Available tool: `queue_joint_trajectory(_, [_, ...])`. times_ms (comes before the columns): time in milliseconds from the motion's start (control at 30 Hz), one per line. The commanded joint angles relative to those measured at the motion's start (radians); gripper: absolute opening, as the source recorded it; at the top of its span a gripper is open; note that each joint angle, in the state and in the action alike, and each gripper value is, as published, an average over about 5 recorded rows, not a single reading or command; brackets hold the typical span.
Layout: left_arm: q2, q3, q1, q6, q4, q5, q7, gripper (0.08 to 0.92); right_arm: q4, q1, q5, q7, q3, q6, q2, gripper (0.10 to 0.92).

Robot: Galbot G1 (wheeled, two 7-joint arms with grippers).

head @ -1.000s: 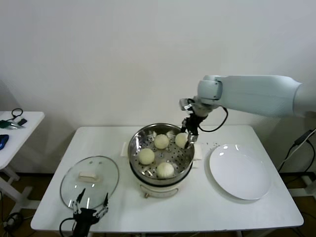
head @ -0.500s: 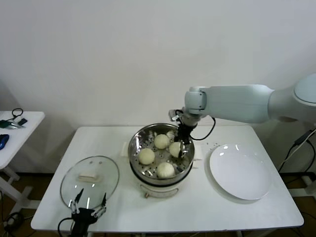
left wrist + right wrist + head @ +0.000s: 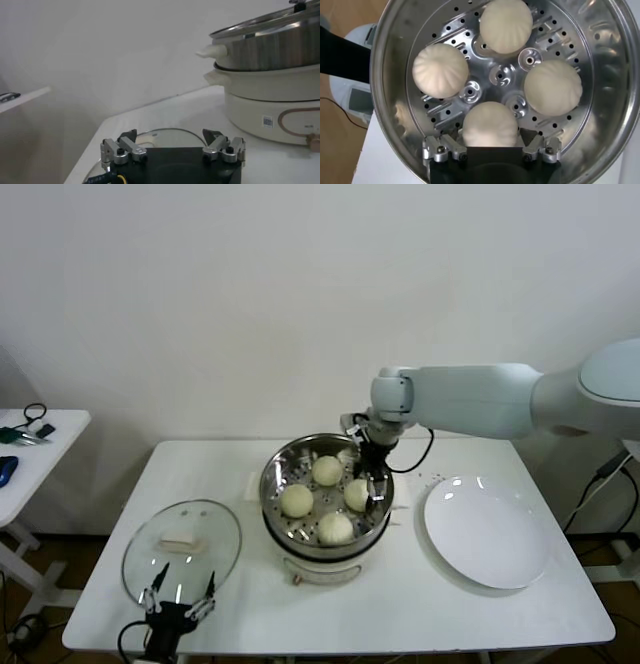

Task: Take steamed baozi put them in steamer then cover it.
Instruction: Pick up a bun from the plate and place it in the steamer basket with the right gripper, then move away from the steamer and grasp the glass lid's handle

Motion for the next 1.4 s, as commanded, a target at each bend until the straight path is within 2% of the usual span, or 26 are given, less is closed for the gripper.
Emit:
queue_joint_trajectory(33, [0.000, -0.001, 0.002, -0.001, -0.002, 0.001, -0.001, 0.823, 0.036, 0.026, -0.007, -0.010, 0.038, 0.008, -0.053, 0.821])
queue_joint_trajectory(300, [-0.002, -0.017, 0.004, -0.003, -0.010, -0.010, -0.004, 0.823, 0.118, 0.075, -0.017, 0.009, 0.148, 0.045, -0.223, 0.823])
queue_joint_trajectory(633, [-0.006, -0.052, 0.004, -0.004, -0.030, 0.003, -0.009, 0.823, 0.274, -0.134, -0.079, 0.360, 0.433, 0.240, -0.542, 0.823])
queue_joint_trajectory(833, [-0.012, -0.064, 0.012, -0.002, -0.046, 0.006, -0.015, 0.823, 0.351, -0.416, -0.046, 0.532, 0.741, 0.319, -0.687, 0.823])
queue_joint_trajectory(1067, [-0.036, -0.067, 0.009, 0.003, -0.069, 0.037, -0.025, 0.823, 0.421, -0.877, -0.011, 0.700, 1.203, 0.394, -0.799, 0.823])
queue_joint_trajectory(1200, [-0.042, -0.066, -0.001, 0.014, -0.084, 0.063, -0.030, 0.823, 0.459, -1.163, -0.022, 0.751, 1.515, 0.404, -0.808, 0.823])
queue_joint_trajectory(1400, [-0.044, -0.082, -0.017, 0.036, -0.111, 0.102, -0.032, 0.823, 0.500, -1.535, -0.103, 0.799, 1.872, 0.405, -0.741, 0.823])
